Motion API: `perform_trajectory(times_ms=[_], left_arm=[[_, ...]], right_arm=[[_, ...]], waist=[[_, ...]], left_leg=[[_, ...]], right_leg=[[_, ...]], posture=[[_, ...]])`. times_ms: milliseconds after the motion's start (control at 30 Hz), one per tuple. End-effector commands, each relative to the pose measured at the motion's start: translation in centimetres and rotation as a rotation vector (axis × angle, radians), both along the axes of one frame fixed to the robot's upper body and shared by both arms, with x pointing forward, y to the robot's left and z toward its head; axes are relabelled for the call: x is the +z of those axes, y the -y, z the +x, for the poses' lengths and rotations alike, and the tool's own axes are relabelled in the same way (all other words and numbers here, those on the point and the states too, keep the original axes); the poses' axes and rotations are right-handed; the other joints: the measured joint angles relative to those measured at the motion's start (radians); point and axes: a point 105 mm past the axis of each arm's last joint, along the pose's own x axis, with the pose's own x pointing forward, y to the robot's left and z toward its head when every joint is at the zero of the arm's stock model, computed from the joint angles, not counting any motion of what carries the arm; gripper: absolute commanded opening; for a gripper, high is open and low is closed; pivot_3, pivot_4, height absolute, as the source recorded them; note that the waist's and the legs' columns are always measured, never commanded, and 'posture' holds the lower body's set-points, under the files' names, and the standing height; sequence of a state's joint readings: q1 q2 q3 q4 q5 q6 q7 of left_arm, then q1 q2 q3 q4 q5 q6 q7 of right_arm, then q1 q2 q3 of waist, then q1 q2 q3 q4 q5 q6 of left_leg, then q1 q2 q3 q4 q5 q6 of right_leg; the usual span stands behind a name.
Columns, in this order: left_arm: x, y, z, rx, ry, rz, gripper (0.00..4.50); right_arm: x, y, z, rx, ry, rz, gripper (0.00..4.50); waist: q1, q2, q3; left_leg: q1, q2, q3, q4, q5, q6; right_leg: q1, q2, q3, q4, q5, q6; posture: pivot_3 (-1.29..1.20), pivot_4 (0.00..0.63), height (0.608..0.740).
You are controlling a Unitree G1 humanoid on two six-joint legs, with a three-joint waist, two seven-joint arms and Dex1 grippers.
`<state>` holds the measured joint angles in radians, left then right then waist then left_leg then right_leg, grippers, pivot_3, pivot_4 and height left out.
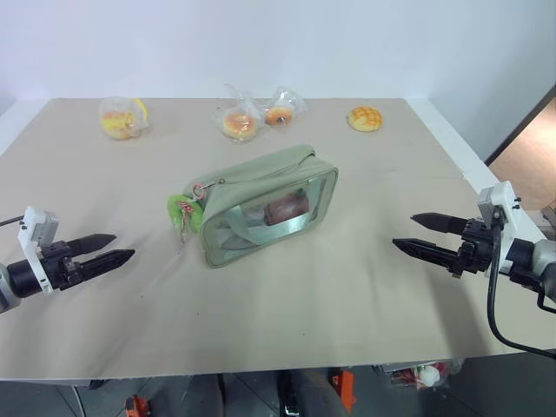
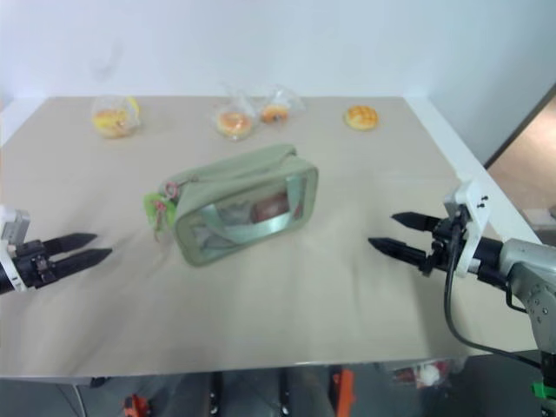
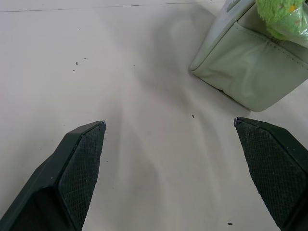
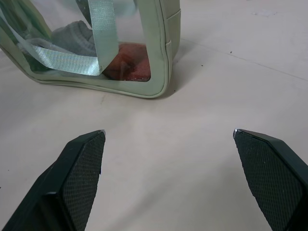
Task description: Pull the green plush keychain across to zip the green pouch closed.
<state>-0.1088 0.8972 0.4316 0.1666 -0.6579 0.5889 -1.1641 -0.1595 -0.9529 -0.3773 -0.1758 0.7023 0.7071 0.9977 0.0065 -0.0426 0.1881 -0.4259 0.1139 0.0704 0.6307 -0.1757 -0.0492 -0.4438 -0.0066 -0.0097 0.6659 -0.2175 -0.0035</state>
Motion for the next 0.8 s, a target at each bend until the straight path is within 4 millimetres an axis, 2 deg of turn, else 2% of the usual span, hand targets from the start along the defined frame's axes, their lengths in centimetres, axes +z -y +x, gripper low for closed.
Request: perform_trajectory(times_ms=[33, 100, 200, 300, 400, 467, 600, 700, 800], left_arm=[[2.9, 0.5, 0.7, 0.003, 0.111, -0.016, 4.42], [4.9, 1.5, 0.8, -0.03, 0.188, -0.019, 4.42], [6.6, 2.1, 0.8, -0.045, 0.245, -0.028, 4.42], [9.2, 3.0, 1.0, -0.076, 0.323, -0.051, 4.42], [12.1, 4.4, 0.9, -0.144, 0.405, -0.052, 4.42], [13.8, 5.7, 0.8, -0.204, 0.447, -0.032, 4.42], [15.2, 7.8, 0.9, -0.302, 0.481, 0.007, 4.42], [15.4, 9.2, 1.0, -0.366, 0.486, 0.052, 4.42], [15.6, 10.2, 1.1, -0.414, 0.504, 0.052, 4.42]], right_arm=[[1.8, -0.5, 0.2, 0.026, 0.076, -0.021, 4.42], [2.2, -1.1, 0.5, 0.053, 0.096, -0.037, 4.42], [3.2, -1.9, 0.8, 0.089, 0.131, -0.056, 4.42], [5.3, -3.4, 0.9, 0.159, 0.196, -0.11, 4.42], [8.5, -6.1, 0.2, 0.301, 0.299, -0.167, 4.42], [9.7, -8.1, -0.1, 0.408, 0.347, -0.248, 4.42], [9.7, -11.2, -0.3, 0.6, 0.379, -0.406, 4.42], [9.5, -13.4, -0.5, 0.749, 0.405, -0.507, 4.42], [9.0, -14.9, 0.5, 0.851, 0.409, -0.594, 4.42]], waist=[[0.0, 0.0, 0.0], [0.0, 0.0, 0.0], [0.0, 0.0, 0.0], [-0.001, 0.0, 0.0], [-0.002, 0.001, 0.001], [-0.002, 0.001, 0.001], [-0.003, 0.001, 0.0], [-0.003, 0.001, 0.0], [-0.004, 0.001, 0.0]], left_leg=[[0.0, 0.0, 0.0, 0.0, 0.0, 0.0], [0.0, 0.0, 0.0, 0.0, 0.0, 0.0], [0.0, 0.0, 0.0, 0.001, 0.0, 0.0], [0.001, 0.0, 0.001, 0.0, 0.0, 0.0], [0.001, 0.0, 0.001, 0.0, 0.0, 0.0], [0.0, 0.0, 0.002, -0.001, 0.0, -0.001], [0.002, 0.0, 0.002, -0.002, -0.001, -0.002], [0.003, 0.0, 0.004, -0.003, -0.002, -0.003], [-0.001, 0.0, 0.005, -0.002, -0.002, -0.003]], right_leg=[[0.0, 0.0, 0.0, 0.0, 0.0, 0.0], [0.0, 0.0, 0.0, 0.0, 0.0, 0.0], [0.0, 0.0, 0.001, 0.0, 0.001, 0.001], [0.0, 0.001, 0.002, 0.0, 0.001, 0.001], [0.0, 0.002, 0.003, 0.0, 0.001, 0.001], [-0.002, 0.003, 0.004, 0.0, 0.001, 0.001], [-0.001, 0.004, 0.006, 0.0, 0.0, 0.0], [-0.002, 0.004, 0.008, 0.001, -0.001, 0.0], [-0.008, 0.007, 0.011, 0.002, 0.002, 0.005]], posture=[[0.0, 0.15, 0.74], [0.0, 0.15, 0.74], [0.0, 0.15, 0.74], [0.0, 0.15, 0.74], [0.0, 0.15, 0.74], [0.0, 0.15, 0.74], [0.0, 0.15, 0.74], [0.0, 0.15, 0.74], [0.0, 0.15, 0.74]])
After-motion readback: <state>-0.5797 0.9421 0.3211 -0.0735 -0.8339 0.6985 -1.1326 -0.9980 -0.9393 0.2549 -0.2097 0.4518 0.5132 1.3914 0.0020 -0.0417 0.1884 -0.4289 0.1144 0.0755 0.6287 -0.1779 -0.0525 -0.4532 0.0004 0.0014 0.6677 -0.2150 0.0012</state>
